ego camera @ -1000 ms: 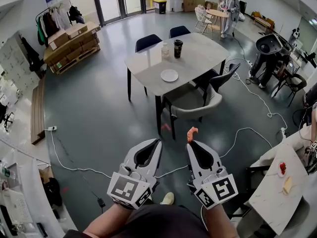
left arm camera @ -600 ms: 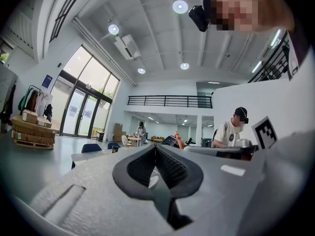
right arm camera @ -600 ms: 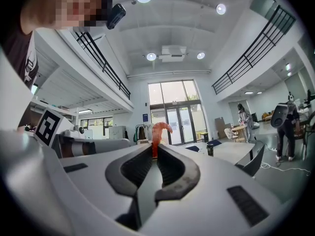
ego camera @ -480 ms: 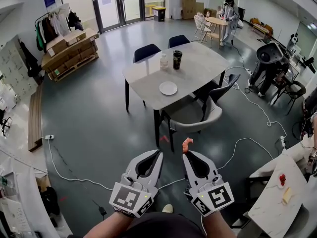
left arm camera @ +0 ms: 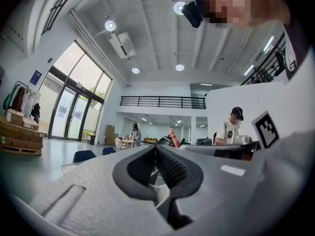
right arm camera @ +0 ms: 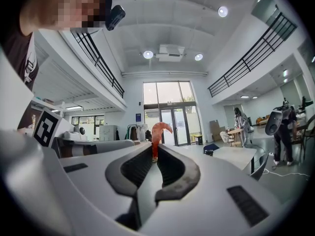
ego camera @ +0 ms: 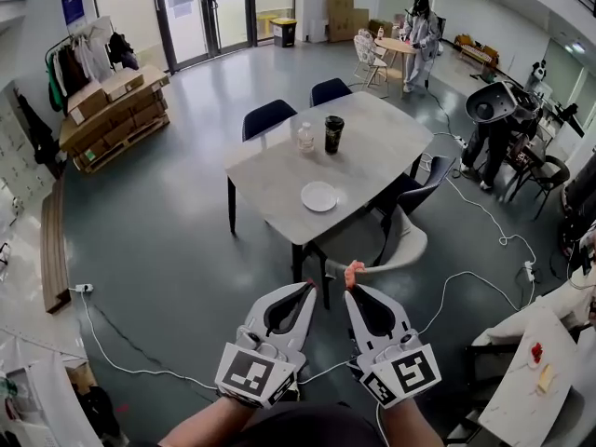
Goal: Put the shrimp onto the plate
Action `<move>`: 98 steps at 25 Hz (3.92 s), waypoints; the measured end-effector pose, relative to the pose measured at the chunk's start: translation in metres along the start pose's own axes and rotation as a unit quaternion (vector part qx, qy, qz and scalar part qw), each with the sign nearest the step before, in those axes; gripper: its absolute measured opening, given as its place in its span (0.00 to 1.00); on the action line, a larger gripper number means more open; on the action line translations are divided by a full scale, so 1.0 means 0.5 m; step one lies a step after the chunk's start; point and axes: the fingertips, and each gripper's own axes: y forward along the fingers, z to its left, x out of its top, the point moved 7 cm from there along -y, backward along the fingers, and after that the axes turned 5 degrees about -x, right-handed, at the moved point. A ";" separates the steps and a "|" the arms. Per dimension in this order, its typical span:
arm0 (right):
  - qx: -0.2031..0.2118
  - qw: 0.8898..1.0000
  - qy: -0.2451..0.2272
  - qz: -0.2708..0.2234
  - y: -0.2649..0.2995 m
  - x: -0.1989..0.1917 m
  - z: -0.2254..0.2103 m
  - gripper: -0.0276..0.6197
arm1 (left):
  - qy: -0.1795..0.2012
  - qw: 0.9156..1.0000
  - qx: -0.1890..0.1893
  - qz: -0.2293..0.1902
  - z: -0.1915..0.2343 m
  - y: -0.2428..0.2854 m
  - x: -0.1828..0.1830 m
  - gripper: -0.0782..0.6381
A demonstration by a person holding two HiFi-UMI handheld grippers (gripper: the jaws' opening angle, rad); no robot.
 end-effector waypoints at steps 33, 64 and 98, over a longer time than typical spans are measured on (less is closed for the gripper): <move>0.040 0.997 0.019 0.059 0.526 -0.054 -0.289 0.09 | -0.042 0.999 0.016 0.018 0.406 0.424 -0.059 0.12; 0.027 0.958 -0.002 0.287 0.844 -0.489 -0.568 0.09 | -0.086 0.991 0.024 0.102 0.722 0.723 -0.378 0.12; 0.058 0.857 -0.117 0.499 0.931 -0.774 -0.630 0.09 | -0.103 0.980 0.007 0.169 0.782 0.762 -0.606 0.12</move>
